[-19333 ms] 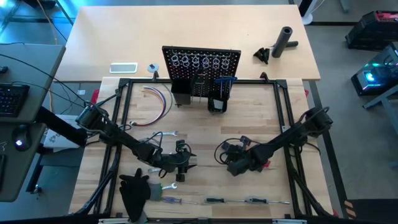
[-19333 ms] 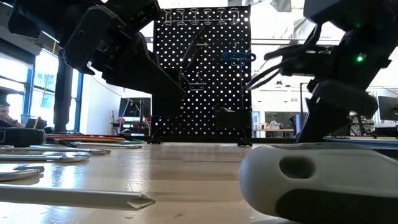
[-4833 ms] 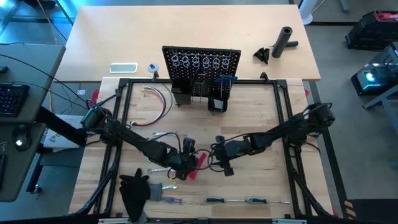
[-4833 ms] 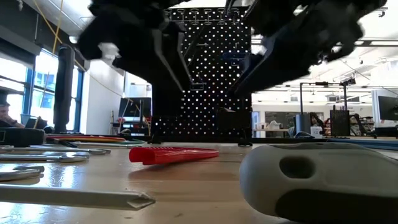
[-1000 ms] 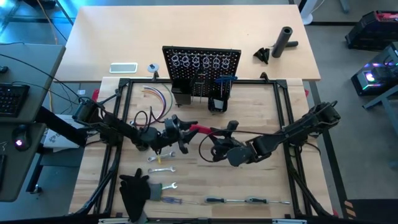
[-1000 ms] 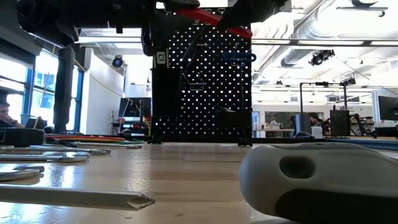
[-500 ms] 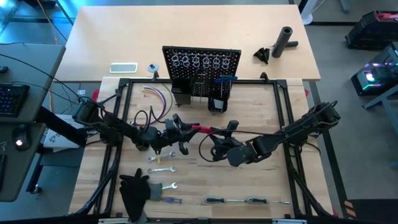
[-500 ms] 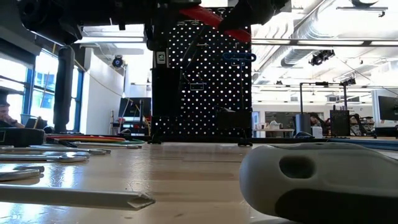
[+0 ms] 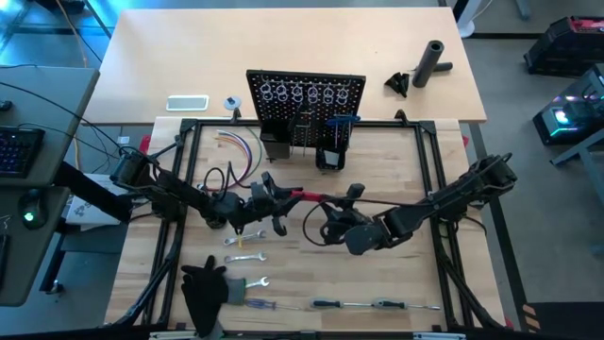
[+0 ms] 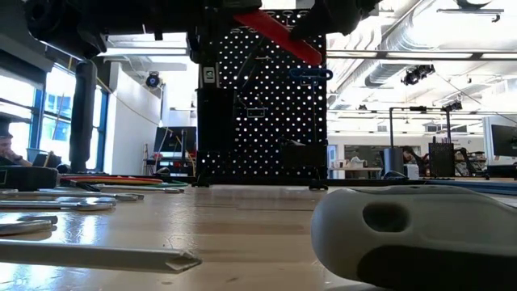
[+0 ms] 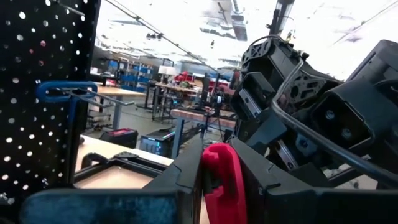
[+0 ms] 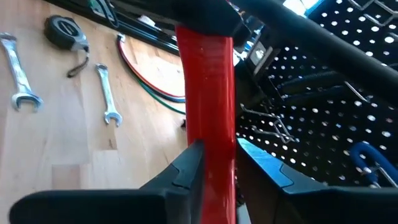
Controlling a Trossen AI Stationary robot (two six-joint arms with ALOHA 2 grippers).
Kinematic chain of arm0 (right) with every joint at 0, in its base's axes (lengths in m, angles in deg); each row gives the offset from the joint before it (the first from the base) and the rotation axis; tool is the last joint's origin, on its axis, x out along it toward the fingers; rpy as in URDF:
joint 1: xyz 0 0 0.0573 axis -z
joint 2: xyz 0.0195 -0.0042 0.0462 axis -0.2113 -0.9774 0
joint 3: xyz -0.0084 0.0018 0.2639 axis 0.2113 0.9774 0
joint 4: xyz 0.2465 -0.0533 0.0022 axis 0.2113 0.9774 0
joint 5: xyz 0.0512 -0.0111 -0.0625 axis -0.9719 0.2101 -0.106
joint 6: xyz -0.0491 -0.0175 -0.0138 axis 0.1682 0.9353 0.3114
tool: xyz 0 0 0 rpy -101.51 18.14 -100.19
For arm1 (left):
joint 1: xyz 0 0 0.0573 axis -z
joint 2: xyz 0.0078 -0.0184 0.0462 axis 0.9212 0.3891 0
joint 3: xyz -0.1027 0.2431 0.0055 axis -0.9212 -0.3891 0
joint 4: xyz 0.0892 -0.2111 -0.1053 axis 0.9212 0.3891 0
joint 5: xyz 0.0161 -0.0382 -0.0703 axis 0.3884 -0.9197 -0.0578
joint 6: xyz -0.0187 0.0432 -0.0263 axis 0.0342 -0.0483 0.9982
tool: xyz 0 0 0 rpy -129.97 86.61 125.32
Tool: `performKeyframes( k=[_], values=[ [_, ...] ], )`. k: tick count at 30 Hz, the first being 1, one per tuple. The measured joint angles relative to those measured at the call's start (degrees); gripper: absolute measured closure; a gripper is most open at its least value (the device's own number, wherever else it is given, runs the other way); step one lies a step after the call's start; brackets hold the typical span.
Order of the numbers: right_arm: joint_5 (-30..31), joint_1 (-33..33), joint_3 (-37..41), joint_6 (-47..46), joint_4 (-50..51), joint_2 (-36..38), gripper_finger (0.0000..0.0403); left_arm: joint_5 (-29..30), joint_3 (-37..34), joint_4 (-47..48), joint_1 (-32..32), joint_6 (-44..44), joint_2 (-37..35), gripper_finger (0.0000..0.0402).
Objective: Hang tools onto peg board
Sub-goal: Put the red cutter into the big black bin on the black pegboard
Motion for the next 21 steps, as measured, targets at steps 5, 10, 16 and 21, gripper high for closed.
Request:
performKeyframes(
  k=[5, 10, 16, 21],
  values=[
    [3.97, -1.21, 0.00, 0.04, 1.64, 0.00, 0.0296, -0.21, 0.00, 0.34, 0.00, -2.39, -0.50, 0.0350],
    [7.02, -2.78, 0.00, -1.55, 4.38, 0.00, 0.0262, 0.08, 0.00, 4.83, -0.02, -7.43, -5.52, 0.0350],
    [6.37, -3.56, 0.00, -12.10, 14.34, 0.00, 0.0237, 0.66, 3.65, 22.51, -1.08, -14.88, -15.66, 0.0350],
    [1.77, -3.74, 0.02, -23.91, 24.65, 0.02, 0.0235, 1.73, 10.28, 41.14, -2.81, -20.44, -21.18, 0.0350]
  ],
)
